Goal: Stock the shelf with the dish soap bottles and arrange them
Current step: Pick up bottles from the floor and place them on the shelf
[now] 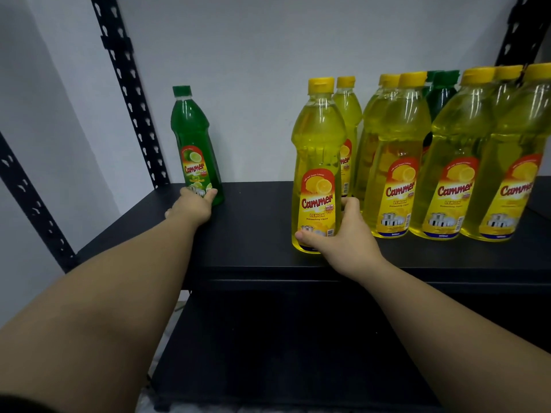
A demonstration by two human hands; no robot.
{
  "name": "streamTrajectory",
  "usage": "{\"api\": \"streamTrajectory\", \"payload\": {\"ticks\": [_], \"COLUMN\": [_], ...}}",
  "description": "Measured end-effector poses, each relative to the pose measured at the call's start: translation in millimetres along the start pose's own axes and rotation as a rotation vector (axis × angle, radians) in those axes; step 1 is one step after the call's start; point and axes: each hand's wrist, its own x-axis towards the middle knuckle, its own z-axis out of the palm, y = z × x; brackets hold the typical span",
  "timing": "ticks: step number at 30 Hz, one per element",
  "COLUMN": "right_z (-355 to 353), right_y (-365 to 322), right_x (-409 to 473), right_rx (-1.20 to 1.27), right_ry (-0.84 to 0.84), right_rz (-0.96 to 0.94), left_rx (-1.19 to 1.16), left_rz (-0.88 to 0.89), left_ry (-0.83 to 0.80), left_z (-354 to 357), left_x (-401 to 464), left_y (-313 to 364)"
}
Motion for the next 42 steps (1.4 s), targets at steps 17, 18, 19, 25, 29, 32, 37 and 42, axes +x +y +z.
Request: {"api": "streamTrajectory", "payload": {"ticks": [17,18,19,25,29,32,37,42], "right_z": [-5,-6,-6,-2,7,15,35,57], "right_y": [-1,-2,-3,-7,-10,-14,-20,-25], "right_x": [-1,-1,-2,-3,3,11,32,56], "right_rx": [0.039,0.044,0.044,-0.008,-0.080,-0.126,-0.157,-0.177], "right_ry": [-0.060,-0.055,-0.050,-0.040,-0.046,-0.066,-0.100,-0.099], "right_rz": [-0.010,-0.010,-0.008,-0.006,-0.016,-0.013,0.025,0.050], "left_rx": [0.179,0.203,0.217,0.244,0.243,0.234,0.224,0.208], "left_rz": [0.253,0.282,0.308,0.362,0.330,0.324,0.315,0.311], "left_ry": [-0.143,-0.156,-0.167,-0.184,-0.162,-0.162,-0.164,-0.170], "left_z": [-32,-35,-38,-44,-45,-47,-47,-50], "left_x": [-52,-58,-64,-89,-94,-95,-96,-97], "left_y": [-42,-47,-51,-58,-53,-52,-53,-52]}}
